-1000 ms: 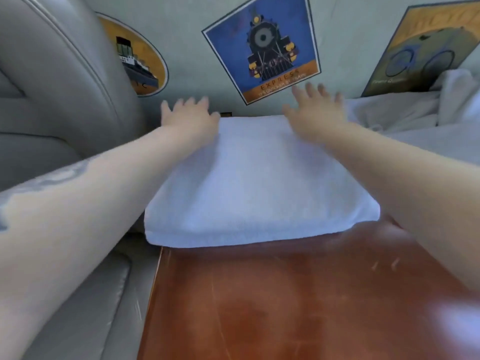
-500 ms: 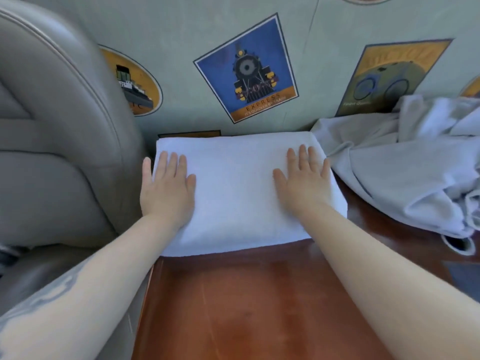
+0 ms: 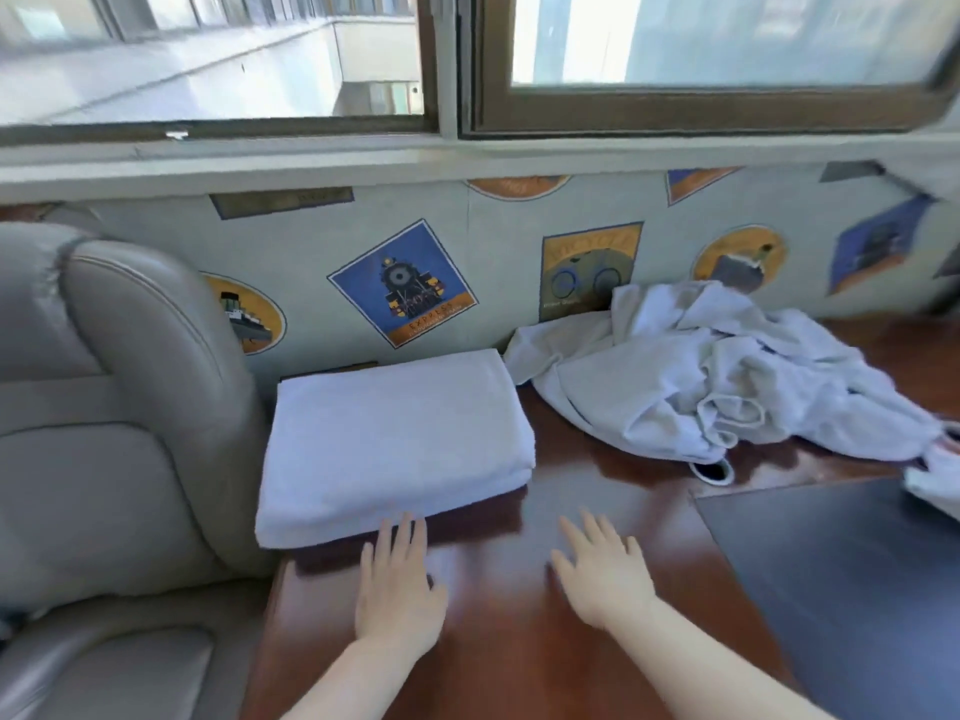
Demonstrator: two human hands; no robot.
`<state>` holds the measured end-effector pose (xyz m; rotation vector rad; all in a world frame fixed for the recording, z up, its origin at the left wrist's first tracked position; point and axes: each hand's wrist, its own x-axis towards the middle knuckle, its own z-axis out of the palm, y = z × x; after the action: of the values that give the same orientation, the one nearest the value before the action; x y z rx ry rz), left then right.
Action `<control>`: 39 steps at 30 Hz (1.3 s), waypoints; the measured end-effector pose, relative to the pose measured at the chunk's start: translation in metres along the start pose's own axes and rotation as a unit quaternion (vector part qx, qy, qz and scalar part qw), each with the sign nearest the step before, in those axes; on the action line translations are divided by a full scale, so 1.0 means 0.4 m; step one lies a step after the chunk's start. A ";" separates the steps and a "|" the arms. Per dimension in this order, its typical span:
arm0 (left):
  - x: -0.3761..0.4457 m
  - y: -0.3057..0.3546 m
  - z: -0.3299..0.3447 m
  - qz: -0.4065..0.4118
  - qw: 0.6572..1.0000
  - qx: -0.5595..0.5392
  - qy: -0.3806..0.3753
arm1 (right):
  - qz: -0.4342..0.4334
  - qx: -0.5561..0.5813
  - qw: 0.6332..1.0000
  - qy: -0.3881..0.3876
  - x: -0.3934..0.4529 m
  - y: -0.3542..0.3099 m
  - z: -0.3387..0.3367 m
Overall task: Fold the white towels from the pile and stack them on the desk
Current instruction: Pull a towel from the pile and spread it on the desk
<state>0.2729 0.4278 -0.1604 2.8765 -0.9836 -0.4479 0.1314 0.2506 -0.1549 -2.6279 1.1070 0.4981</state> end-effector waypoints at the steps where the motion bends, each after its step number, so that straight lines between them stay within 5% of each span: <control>1: -0.017 0.059 -0.001 0.023 1.000 -0.012 -0.011 | -0.008 0.009 1.000 -0.018 -0.032 0.014 0.001; 5: -0.076 0.274 0.020 0.086 0.995 -0.020 -0.056 | -0.013 0.039 0.997 -0.061 -0.120 0.152 -0.048; 19: -0.314 1.057 0.152 0.138 0.984 -0.112 -0.019 | 0.100 0.047 0.994 0.008 -0.356 1.051 -0.163; 24: -0.327 1.184 0.169 0.130 0.984 -0.096 -0.074 | 0.111 0.072 0.990 -0.044 -0.352 1.182 -0.156; 39: -0.163 1.591 0.152 0.206 0.974 -0.088 -0.041 | 0.179 0.107 0.977 0.045 -0.200 1.518 -0.242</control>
<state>-0.1685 -0.0355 -0.1019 2.4252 -1.4291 -0.5853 -0.3408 -0.1458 -0.0905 -2.2931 1.5798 0.3063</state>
